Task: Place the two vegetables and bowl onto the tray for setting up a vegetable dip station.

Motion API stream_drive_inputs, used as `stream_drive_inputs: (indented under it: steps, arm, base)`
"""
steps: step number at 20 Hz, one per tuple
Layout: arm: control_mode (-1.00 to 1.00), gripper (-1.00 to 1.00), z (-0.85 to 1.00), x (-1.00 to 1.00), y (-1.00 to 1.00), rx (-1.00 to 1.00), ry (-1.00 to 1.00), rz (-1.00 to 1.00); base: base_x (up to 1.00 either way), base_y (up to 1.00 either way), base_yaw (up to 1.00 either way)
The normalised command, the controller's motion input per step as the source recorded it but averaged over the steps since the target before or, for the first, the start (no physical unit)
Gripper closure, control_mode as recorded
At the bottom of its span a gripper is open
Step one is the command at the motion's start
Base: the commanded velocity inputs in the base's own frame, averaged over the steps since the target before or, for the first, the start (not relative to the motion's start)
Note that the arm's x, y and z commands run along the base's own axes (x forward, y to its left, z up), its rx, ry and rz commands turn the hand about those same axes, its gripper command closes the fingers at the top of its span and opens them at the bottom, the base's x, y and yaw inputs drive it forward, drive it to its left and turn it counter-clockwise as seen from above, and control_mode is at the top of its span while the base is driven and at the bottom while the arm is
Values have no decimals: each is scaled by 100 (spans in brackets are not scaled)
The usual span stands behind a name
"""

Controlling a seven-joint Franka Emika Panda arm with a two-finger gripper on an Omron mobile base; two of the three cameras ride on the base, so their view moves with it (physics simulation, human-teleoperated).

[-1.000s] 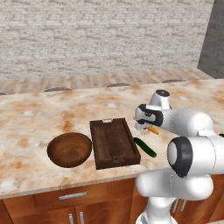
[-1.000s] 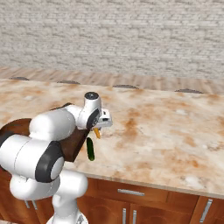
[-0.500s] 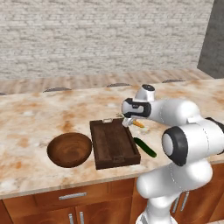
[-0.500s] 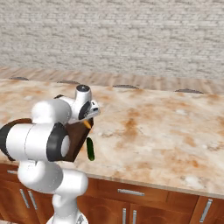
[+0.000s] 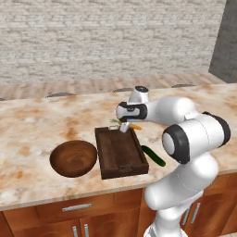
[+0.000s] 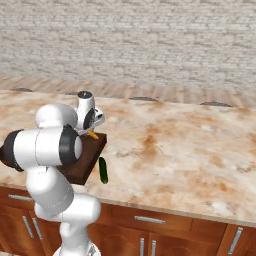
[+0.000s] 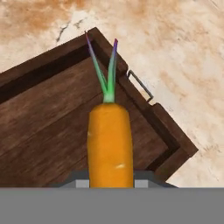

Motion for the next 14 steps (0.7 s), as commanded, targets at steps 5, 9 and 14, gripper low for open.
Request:
stream_drive_inputs:
  steps: [5, 9, 14]
  arm:
    - [-100, 100, -13, 2, 33, -11, -10, 9]
    - [-100, 100, -28, 26, 31, -6, -5, 8]
    - [-100, 100, -8, 38, 7, 0, 0, 8]
  base:
    - [0, 0, 0]
    - [0, 0, 0]
    - [0, 0, 0]
